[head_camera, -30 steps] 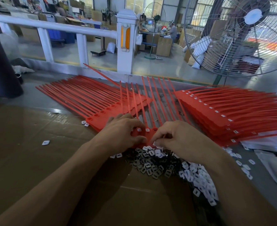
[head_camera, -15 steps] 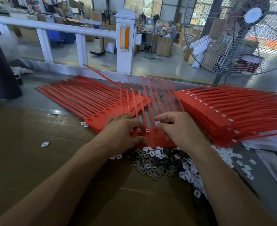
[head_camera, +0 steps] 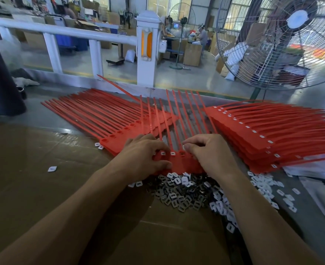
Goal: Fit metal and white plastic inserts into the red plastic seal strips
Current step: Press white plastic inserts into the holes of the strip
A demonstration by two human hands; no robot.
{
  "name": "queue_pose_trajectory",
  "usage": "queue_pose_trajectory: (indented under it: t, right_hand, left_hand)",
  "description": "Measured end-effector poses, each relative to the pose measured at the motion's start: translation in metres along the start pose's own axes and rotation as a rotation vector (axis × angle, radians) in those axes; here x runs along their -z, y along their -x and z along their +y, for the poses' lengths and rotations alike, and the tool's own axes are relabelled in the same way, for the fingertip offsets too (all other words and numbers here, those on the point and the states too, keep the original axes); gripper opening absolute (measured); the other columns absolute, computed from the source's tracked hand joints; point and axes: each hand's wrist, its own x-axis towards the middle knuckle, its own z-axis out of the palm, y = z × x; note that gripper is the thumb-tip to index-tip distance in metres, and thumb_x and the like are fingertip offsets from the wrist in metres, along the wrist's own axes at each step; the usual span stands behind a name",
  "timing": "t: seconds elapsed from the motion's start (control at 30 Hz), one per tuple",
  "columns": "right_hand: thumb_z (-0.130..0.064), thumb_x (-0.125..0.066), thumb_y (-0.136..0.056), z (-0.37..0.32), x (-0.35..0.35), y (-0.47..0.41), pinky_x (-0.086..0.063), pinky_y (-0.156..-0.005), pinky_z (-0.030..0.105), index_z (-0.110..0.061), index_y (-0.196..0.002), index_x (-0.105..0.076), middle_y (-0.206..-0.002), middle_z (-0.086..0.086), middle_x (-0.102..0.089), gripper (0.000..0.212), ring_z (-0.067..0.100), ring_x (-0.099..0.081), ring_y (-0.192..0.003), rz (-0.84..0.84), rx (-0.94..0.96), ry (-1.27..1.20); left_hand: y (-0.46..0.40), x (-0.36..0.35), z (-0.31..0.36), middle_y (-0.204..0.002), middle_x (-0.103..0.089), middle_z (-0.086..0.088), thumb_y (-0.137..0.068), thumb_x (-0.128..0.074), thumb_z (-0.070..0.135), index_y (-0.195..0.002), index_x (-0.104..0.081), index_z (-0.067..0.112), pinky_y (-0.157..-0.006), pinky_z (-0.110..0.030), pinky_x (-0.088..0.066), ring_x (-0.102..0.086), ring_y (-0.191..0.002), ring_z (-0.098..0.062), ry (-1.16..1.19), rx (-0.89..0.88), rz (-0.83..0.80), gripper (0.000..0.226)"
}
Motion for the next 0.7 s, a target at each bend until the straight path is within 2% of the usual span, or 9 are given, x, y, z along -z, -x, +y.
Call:
queue_pose_trajectory:
  t: [0.17, 0.37, 0.53, 0.7]
  right_hand:
    - [-0.02, -0.076, -0.093, 0.0001, -0.0005, 0.0013, -0.05, -0.077, 0.021, -0.032, -0.096, -0.08, -0.093, -0.012, -0.076, 0.013, 0.001, -0.068, -0.084, -0.024, -0.034, -0.006]
    - [-0.016, -0.074, -0.095, 0.0018, -0.0029, 0.0012, -0.05, -0.074, 0.011, -0.032, -0.104, -0.078, -0.093, -0.016, -0.073, 0.019, -0.005, -0.068, -0.087, -0.062, -0.014, 0.082]
    - [-0.021, -0.073, -0.096, 0.0025, -0.0039, 0.0025, -0.045, -0.068, 0.003, -0.037, -0.1, -0.075, -0.096, -0.017, -0.071, 0.016, -0.01, -0.065, -0.086, -0.088, 0.006, 0.109]
    - [-0.021, -0.07, -0.099, 0.0008, -0.0034, 0.0041, -0.053, -0.086, 0.017, -0.03, -0.111, -0.077, -0.108, -0.011, -0.074, 0.017, -0.001, -0.067, -0.099, -0.112, 0.018, 0.149]
  left_hand:
    - [-0.0001, -0.0002, -0.0002, -0.126, -0.05, 0.015, -0.083, -0.065, 0.066, -0.129, -0.058, 0.047, -0.1, -0.033, -0.019, -0.037, -0.122, -0.009, 0.001, -0.002, 0.003, 0.05]
    - [-0.0004, -0.0005, -0.0003, -0.126, -0.051, 0.014, -0.083, -0.065, 0.066, -0.13, -0.058, 0.047, -0.101, -0.033, -0.019, -0.037, -0.123, -0.01, -0.006, 0.001, -0.003, 0.051]
    - [0.0, -0.0006, -0.0002, -0.126, -0.05, 0.015, -0.083, -0.064, 0.066, -0.13, -0.057, 0.047, -0.104, -0.035, -0.02, -0.037, -0.123, -0.009, -0.011, 0.001, -0.002, 0.051]
    - [-0.0002, -0.0015, -0.0011, -0.124, -0.05, 0.015, -0.082, -0.064, 0.068, -0.129, -0.058, 0.048, -0.1, -0.034, -0.02, -0.038, -0.121, -0.009, -0.011, 0.0, 0.008, 0.051]
